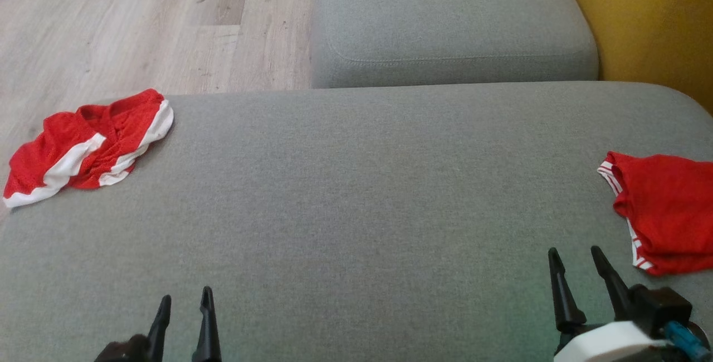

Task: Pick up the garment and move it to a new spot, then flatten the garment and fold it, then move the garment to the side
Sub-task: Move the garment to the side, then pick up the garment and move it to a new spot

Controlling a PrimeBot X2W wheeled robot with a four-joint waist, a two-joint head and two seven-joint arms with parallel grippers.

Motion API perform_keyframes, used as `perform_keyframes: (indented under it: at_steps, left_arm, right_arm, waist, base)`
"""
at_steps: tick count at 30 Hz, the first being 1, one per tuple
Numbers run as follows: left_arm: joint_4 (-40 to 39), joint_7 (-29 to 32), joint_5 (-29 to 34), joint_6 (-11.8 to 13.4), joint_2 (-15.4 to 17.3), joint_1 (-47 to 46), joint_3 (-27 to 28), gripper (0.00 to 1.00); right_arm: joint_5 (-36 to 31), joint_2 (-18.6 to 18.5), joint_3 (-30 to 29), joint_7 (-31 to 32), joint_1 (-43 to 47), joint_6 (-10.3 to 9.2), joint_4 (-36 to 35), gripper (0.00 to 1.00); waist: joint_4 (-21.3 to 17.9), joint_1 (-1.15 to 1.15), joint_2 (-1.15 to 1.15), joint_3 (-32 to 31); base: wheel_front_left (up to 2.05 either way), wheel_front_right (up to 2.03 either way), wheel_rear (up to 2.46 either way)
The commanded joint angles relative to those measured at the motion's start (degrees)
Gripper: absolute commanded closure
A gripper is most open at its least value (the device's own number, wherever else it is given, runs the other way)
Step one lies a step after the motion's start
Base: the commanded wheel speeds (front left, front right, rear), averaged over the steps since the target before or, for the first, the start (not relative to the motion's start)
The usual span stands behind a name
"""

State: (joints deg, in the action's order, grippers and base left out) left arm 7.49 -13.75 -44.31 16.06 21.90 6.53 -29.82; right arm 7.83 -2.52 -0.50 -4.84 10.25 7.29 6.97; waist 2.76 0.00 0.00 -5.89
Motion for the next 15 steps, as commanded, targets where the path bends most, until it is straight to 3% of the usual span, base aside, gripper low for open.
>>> perform_keyframes:
  at_steps: [1,15]
  left_arm:
    - [-1.1,-0.6,0.1,-0.2,0.4,-2.4,1.7,0.0]
    - [-0.9,-0.6,0.0,-0.2,0.5,-2.9,1.6,0.0]
  right_arm:
    - [0.3,-0.4,1.5,0.0,-1.6,0.2,-2.5,0.0]
    - [0.7,-0.4,1.4,0.1,-1.0,0.2,-2.5,0.0]
  waist:
    - [0.0,0.0,0.0,0.0]
    - [1.7,0.0,0.0,0.0]
  base:
    - [0.0,0.0,0.0]
    - [0.0,0.0,0.0]
